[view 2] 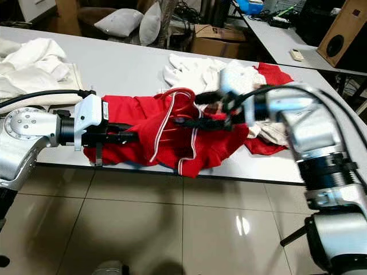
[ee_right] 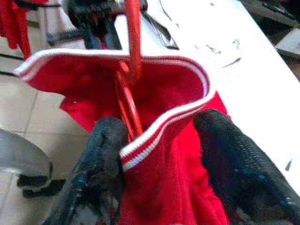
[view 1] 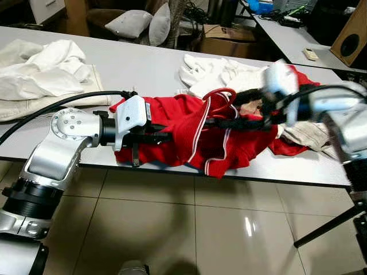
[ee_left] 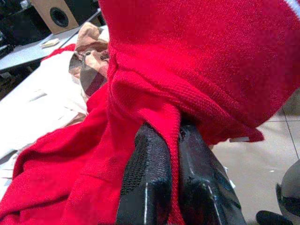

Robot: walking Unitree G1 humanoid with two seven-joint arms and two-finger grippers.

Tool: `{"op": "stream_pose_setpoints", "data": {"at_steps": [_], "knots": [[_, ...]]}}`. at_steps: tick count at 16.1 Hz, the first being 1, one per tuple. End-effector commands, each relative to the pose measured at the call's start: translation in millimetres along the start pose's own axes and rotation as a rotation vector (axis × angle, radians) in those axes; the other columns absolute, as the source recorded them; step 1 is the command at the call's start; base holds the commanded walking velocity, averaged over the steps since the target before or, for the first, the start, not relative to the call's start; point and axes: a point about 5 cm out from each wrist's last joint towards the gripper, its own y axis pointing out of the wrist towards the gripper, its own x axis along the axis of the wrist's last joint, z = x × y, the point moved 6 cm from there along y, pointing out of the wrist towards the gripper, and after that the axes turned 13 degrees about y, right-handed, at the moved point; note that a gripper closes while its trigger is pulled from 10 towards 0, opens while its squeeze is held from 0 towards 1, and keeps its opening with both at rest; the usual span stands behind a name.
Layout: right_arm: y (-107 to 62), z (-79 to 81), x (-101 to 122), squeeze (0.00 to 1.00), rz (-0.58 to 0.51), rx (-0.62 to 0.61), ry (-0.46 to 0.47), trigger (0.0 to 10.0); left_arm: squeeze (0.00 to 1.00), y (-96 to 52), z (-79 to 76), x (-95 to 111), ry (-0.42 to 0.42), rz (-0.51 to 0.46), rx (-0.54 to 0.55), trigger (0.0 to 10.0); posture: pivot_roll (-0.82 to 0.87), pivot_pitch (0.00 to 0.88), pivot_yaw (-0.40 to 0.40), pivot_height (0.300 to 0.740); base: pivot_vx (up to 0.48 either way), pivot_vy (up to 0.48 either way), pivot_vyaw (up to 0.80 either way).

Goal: Hang hanger

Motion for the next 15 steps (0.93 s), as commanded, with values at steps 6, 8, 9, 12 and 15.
{"op": "stream_pose_setpoints", "data": {"at_steps": [6,8,9,12,15], "knots": [[-11.2,30.4,13.9,1.0,-0.003,0.183,0.024,10.0,0.0,1.1,6.0,1.5,0.006,-0.005,0.005,0.0,0.11,0.0,-0.113,0.74,0.0,0.0,0.0],[-6.3,35.5,4.7,1.0,0.035,0.195,0.028,10.0,0.0,1.8,6.7,2.7,0.008,-0.008,0.007,0.0,0.11,0.0,-0.113,0.74,0.0,0.0,0.0],[-0.9,33.4,-3.1,1.0,0.07,0.173,0.022,10.0,0.0,2.9,6.5,4.1,0.006,-0.014,0.008,0.0,0.11,0.0,-0.115,0.74,0.0,0.0,0.0],[7.9,20.6,-7.4,0.0,0.079,0.089,0.01,10.0,0.0,4.0,3.1,4.2,0.005,-0.014,0.004,0.0,0.11,0.0,-0.114,0.74,0.0,0.0,0.0],[12.2,13.7,-8.6,0.0,0.085,0.039,-0.017,10.0,0.0,5.6,-1.0,4.3,0.008,-0.013,-0.004,0.0,0.11,0.0,-0.113,0.74,0.0,0.0,0.0]]}}
